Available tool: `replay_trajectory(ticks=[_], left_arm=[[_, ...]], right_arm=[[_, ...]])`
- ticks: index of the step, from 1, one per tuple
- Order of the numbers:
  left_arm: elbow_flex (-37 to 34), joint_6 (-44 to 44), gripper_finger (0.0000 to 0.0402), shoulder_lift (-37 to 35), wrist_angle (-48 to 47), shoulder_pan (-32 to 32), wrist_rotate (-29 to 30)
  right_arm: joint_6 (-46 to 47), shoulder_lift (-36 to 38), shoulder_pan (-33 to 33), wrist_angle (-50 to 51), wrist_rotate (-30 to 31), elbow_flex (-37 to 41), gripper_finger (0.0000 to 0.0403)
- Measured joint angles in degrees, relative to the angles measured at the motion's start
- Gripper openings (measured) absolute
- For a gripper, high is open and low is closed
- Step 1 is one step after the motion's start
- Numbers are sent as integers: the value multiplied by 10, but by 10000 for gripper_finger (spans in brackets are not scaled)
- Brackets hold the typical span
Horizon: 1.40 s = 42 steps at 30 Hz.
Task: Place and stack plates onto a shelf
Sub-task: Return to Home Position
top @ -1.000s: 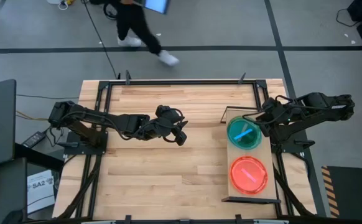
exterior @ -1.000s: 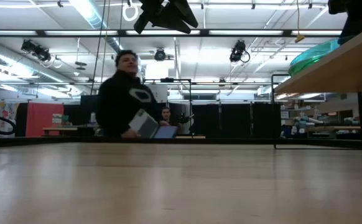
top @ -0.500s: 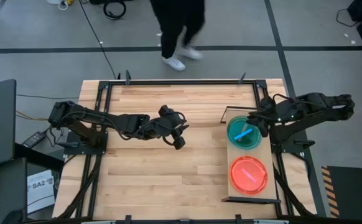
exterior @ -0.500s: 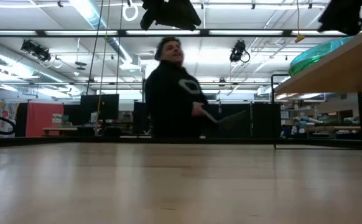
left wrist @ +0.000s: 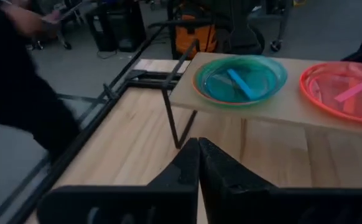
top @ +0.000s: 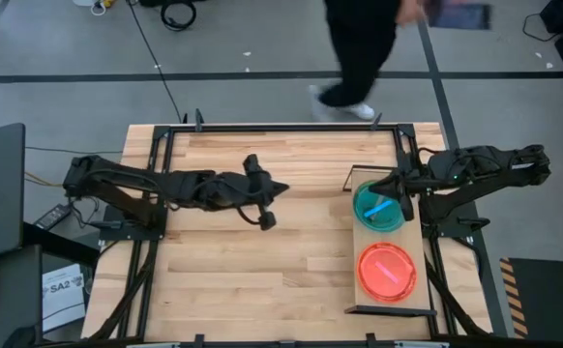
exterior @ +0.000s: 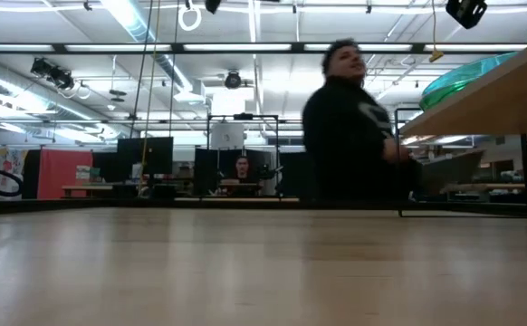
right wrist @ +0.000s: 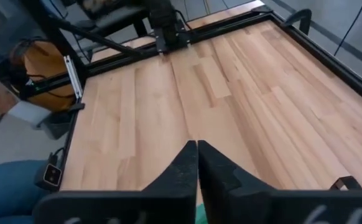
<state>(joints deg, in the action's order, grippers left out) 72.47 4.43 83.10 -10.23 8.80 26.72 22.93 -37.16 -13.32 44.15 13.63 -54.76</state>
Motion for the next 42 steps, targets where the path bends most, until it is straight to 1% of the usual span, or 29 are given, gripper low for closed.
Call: replay_trajectory(ticks=[1, 3, 6, 8, 13, 19, 20, 24, 27, 30, 34, 38, 42], left_arm=[[0, -5, 7, -12, -7, 1, 0], [0, -15, 7, -36, -17, 3, 0], [0, -21, 13, -77, -59, 9, 5], [0, -21, 13, -105, -89, 17, 20], [0, -4, 9, -168, -170, 53, 79], [-2, 44, 10, -222, -262, 123, 165], [-9, 51, 10, -230, -264, 137, 183], [-62, 68, 10, -276, -263, 193, 246], [-117, 97, 11, -317, -263, 227, 277], [-178, 132, 11, -361, -257, 254, 294], [-268, 159, 11, -425, -224, 280, 324], [-351, 164, 11, -483, -173, 290, 336], [-412, 160, 11, -534, -133, 291, 335]], right_arm=[[-4, 1, 0, 1, -2, 0, 13], [-13, 7, 0, 5, -2, 0, 7], [-24, 17, 0, 6, -2, 0, 14], [-31, 24, 0, 7, -2, 0, 17], [-37, 40, 0, 11, -2, 0, 7], [-46, 52, 0, 21, -3, 2, 11], [-50, 53, 0, 17, -3, 6, 11], [-53, 68, 0, 7, -3, 36, 9], [-52, 84, 0, -3, -5, 65, 8], [-52, 106, 0, -24, -18, 93, 8], [-52, 139, 0, -48, -21, 126, 8], [-52, 174, 0, -76, -21, 155, 8], [-57, 202, 0, -114, -29, 187, 8]])
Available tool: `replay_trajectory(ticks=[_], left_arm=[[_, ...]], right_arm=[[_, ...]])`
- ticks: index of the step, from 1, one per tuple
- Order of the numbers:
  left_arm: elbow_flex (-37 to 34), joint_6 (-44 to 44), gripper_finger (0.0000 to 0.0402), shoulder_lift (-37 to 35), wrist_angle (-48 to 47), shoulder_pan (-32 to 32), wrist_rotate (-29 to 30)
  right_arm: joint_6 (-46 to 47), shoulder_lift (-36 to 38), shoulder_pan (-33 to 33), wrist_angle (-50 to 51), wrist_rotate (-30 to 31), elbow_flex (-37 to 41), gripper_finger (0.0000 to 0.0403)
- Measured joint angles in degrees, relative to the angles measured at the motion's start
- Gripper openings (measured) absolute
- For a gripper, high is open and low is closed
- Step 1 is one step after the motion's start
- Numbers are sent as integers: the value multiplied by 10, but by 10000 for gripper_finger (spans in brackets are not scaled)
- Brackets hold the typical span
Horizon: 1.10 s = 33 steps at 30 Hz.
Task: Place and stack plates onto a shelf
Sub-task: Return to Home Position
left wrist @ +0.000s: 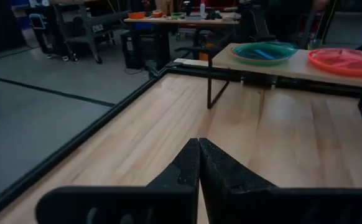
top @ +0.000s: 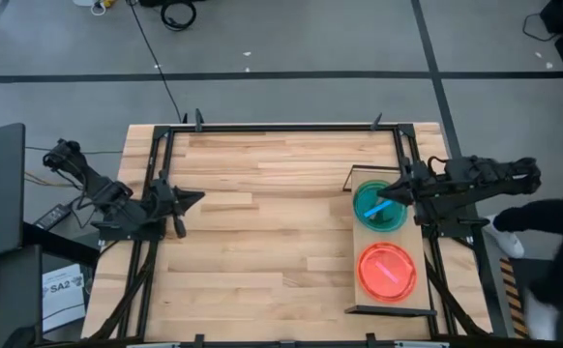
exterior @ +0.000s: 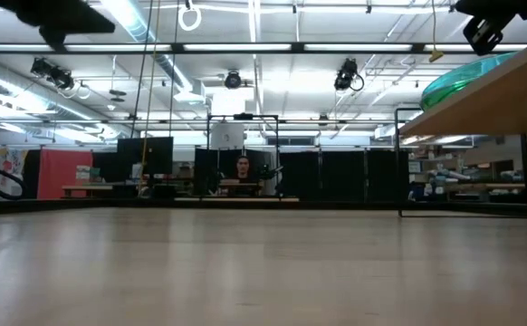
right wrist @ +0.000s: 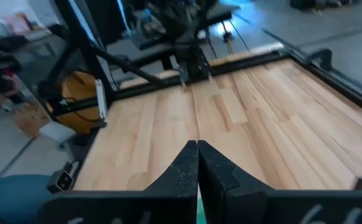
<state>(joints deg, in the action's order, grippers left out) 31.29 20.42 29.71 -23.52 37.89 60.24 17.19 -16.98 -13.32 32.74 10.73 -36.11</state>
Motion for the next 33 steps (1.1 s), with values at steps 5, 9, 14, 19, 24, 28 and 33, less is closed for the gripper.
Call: replay_trajectory(ticks=[5, 9, 14, 19, 24, 28, 33], left_arm=[[-58, -4, 11, -52, 31, 0, 0], [-88, -5, 11, -86, 37, 0, -1], [-113, -7, 11, -123, 40, 0, 0], [-148, -35, 11, -153, 76, 0, -1], [-188, -76, 11, -185, 127, 0, -1], [-208, -99, 11, -211, 141, -1, -1], [-240, -159, 11, -242, 206, -6, -24]], right_arm=[[-19, 25, 0, -45, -16, 40, 8], [-22, 41, 0, -59, -18, 68, 8], [-23, 58, 0, -90, -19, 100, 8], [-40, 70, 0, -131, -20, 129, 8], [-52, 73, 0, -177, -30, 161, 8], [-53, 73, 0, -189, -33, 177, 8], [-67, 73, 1, -219, -33, 200, 8]])
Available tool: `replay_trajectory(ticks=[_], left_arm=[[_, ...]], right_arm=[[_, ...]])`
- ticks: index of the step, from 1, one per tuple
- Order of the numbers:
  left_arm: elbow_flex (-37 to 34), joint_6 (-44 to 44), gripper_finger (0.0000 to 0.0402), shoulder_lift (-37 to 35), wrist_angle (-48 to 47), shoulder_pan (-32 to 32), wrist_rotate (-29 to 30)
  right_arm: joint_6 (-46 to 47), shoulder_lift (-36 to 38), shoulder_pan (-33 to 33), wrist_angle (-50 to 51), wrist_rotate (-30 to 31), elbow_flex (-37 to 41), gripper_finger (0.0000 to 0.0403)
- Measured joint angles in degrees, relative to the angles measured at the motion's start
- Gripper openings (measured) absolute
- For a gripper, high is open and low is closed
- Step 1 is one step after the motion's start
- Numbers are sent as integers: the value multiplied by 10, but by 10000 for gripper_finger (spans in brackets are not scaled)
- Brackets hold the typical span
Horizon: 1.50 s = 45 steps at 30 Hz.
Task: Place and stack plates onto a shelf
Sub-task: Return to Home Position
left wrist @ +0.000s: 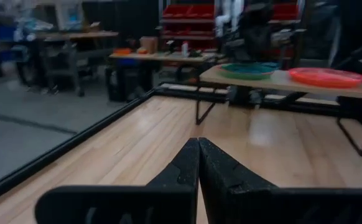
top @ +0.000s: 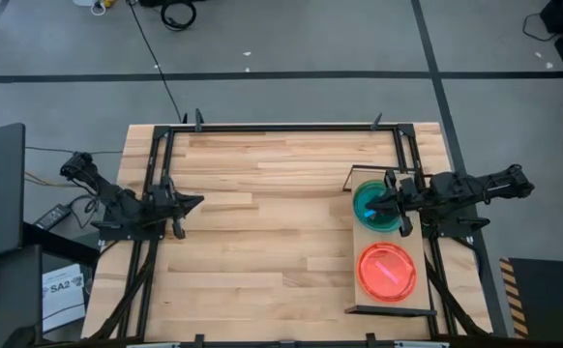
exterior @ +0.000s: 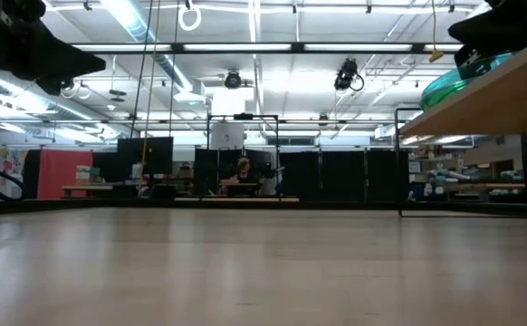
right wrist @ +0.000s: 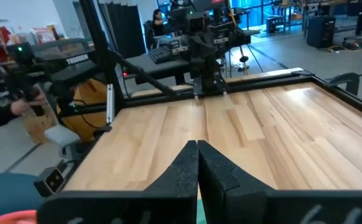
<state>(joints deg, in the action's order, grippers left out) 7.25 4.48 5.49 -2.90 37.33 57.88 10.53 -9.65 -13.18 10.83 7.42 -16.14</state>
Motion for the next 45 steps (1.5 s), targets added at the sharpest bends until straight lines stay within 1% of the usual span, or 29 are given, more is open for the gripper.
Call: replay_trajectory(ticks=[4, 8, 11, 14, 18, 20, 22, 26, 31, 37, 39, 41, 45], left_arm=[[-41, -78, 11, -15, 108, -29, -52], [-67, -156, 11, -19, 226, -91, -147], [-67, -168, 11, -19, 237, -155, -206], [-67, -167, 11, -19, 242, -224, -269], [-67, -144, 11, -19, 240, -311, -351], [-67, -133, 11, -19, 238, -347, -390], [-67, -121, 11, -19, 230, -379, -416], [-67, -95, 11, -19, 195, -427, -453], [-67, -76, 11, -19, 150, -461, -495], [-67, -67, 11, -19, 142, -480, -509], [-67, -67, 11, -19, 142, -483, -514], [-67, -67, 11, -19, 142, -486, -514], [-67, -67, 11, -19, 142, -486, -514]], right_arm=[[-1, 0, 12, -1, 0, 8, 8], [-9, 0, 34, -21, -24, 10, 8], [-24, 0, 55, -36, -40, 10, 8], [-38, -1, 77, -55, -69, 10, 8], [-50, -1, 103, -66, -99, 10, 8], [-59, -1, 113, -65, -105, 10, 8], [-69, -1, 122, -66, -109, 10, 8], [-89, 0, 135, -65, -126, 10, 8], [-96, 14, 153, -64, -155, 10, 8], [-116, 36, 182, -58, -159, 9, 8], [-116, 44, 190, -39, -159, 9, 8], [-106, 50, 195, -23, -161, 13, 8], [-81, 68, 198, -25, -161, 42, 8]])
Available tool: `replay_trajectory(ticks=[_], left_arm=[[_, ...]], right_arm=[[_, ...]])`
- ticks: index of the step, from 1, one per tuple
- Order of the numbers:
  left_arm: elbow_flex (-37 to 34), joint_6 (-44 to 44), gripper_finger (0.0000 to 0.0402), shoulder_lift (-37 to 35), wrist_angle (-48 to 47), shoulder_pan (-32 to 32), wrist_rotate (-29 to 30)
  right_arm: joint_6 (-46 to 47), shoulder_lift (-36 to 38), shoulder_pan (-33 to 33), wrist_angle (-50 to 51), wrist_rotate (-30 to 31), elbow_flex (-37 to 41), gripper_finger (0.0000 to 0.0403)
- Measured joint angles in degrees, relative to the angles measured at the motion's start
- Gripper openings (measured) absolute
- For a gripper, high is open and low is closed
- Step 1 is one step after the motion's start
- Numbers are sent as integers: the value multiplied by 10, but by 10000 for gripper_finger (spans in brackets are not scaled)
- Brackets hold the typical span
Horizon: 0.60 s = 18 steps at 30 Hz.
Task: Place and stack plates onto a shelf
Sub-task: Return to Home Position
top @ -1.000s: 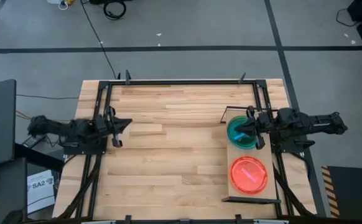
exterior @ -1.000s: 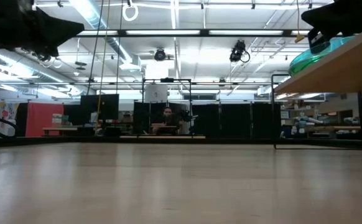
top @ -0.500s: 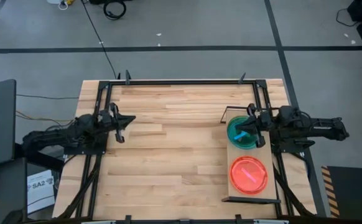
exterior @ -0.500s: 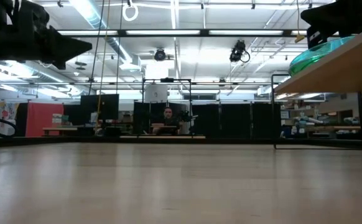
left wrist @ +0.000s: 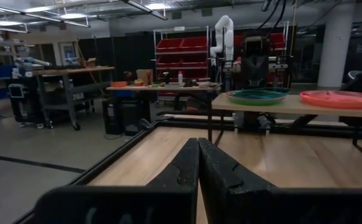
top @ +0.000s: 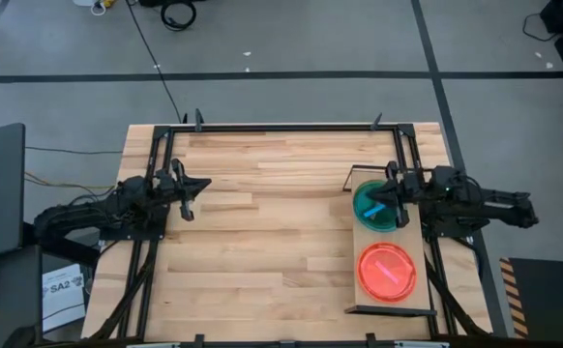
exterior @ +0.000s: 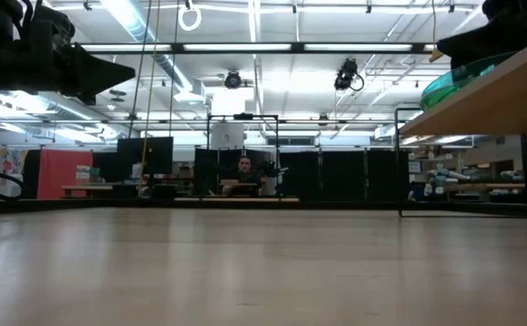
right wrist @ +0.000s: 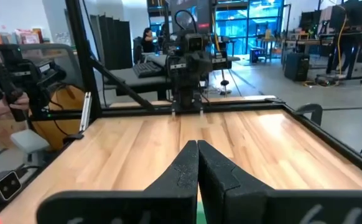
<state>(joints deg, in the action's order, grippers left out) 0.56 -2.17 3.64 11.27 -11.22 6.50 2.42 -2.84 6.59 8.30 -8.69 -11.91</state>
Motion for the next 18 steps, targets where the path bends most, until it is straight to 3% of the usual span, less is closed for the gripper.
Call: replay_trajectory(ticks=[18], left_arm=[[0, 0, 11, 0, 0, 0, 0]], right_arm=[[0, 27, 0, -70, -17, 74, 8]])
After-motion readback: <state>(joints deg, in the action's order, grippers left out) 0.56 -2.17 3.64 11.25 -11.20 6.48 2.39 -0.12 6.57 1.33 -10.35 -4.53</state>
